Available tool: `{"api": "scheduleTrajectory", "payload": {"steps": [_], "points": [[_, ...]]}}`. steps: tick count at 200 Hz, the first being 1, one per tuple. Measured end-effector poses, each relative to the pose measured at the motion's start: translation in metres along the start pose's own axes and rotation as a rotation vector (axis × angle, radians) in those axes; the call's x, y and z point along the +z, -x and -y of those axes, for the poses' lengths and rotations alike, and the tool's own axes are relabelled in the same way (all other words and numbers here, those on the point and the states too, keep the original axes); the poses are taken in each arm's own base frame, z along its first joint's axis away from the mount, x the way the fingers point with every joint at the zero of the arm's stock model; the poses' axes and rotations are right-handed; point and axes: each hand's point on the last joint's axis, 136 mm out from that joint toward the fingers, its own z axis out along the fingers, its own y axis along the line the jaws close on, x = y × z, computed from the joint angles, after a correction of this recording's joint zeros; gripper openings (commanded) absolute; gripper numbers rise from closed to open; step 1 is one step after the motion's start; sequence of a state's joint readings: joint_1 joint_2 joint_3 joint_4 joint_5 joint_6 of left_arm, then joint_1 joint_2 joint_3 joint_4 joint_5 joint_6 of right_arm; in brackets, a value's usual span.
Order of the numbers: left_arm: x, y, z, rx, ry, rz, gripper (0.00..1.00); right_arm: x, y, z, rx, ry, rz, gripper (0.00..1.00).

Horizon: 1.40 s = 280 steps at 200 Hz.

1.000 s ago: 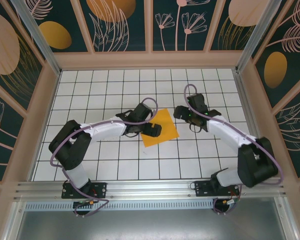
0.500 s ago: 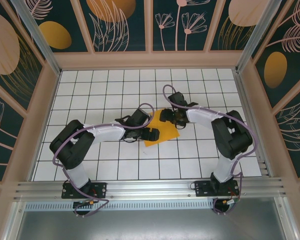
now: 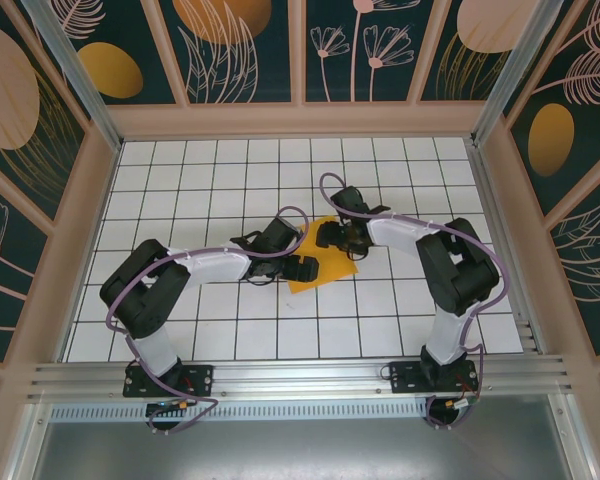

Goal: Fold a paper plane with a square sheet of paper (fold left side to right side)
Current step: Pick up the square sheet of paper from the center of the table, then place a square sheet of paper at the center of the table.

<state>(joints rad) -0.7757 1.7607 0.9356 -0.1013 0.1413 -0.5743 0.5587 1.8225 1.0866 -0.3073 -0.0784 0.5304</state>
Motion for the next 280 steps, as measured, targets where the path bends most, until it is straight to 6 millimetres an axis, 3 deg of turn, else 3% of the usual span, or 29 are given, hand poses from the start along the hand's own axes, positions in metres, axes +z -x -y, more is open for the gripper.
{"api": "scheduleTrajectory", "payload": {"steps": [36,71,108,128,148,182,215,246,280], "points": [[0.000,0.000,0.000,0.000,0.001,0.000,0.92,0.001,-0.017,-0.025,-0.044,0.061,-0.052,0.73],[0.000,0.000,0.000,0.001,0.002,0.002,0.92,0.002,-0.028,-0.031,-0.065,0.080,-0.091,0.47],[-0.003,0.002,0.001,0.002,-0.002,0.009,0.95,0.000,-0.029,-0.034,-0.053,0.114,-0.113,0.29],[-0.011,0.002,-0.001,0.001,0.002,0.021,0.97,-0.004,-0.028,-0.039,-0.053,0.179,-0.113,0.26],[-0.032,0.013,-0.002,-0.013,-0.017,0.071,0.98,-0.017,-0.025,-0.044,-0.042,0.270,-0.100,0.26],[-0.087,0.048,-0.014,-0.084,-0.093,0.225,0.99,-0.058,-0.009,-0.051,-0.008,0.481,-0.019,0.25],[-0.139,0.078,-0.020,-0.164,-0.201,0.392,0.98,-0.121,0.017,-0.051,0.004,0.712,0.135,0.25],[-0.182,0.100,0.010,-0.159,-0.380,0.517,0.99,-0.188,0.036,-0.062,-0.060,0.893,0.273,0.25],[-0.217,0.117,0.044,-0.132,-0.581,0.605,0.98,-0.248,0.038,-0.085,-0.142,1.063,0.349,0.25]]}}
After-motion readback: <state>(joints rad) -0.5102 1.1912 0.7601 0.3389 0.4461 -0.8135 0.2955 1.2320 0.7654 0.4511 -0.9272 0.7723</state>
